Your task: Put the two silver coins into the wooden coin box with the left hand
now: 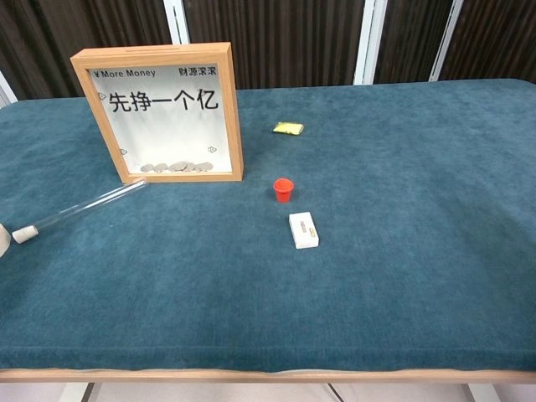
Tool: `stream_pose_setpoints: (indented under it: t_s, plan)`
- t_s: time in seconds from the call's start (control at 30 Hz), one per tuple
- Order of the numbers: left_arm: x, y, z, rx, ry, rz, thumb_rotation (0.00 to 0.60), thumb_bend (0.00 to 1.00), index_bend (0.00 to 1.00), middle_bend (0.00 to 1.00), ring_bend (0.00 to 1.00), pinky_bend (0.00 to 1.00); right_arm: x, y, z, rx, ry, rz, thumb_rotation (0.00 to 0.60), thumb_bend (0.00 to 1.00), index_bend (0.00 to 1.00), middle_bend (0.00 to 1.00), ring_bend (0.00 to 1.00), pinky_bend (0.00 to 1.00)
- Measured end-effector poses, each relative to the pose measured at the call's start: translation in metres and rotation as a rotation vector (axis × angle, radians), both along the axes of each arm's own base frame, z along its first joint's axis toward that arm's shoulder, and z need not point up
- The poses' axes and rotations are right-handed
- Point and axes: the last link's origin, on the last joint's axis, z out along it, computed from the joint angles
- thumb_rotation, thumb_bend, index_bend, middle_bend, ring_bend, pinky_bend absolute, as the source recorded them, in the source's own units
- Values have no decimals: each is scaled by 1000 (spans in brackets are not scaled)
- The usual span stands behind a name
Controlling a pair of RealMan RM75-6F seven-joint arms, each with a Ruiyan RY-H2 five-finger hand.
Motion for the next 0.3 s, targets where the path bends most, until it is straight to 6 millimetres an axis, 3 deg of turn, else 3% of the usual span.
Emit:
stream_pose_setpoints:
  t_s: [0.3]
  plan:
    - [-2, -3, -1, -11, -9, 9, 600, 416, 13, 12, 0, 0, -1, 1, -3, 5, 11, -1, 600, 121, 0, 0, 0, 0]
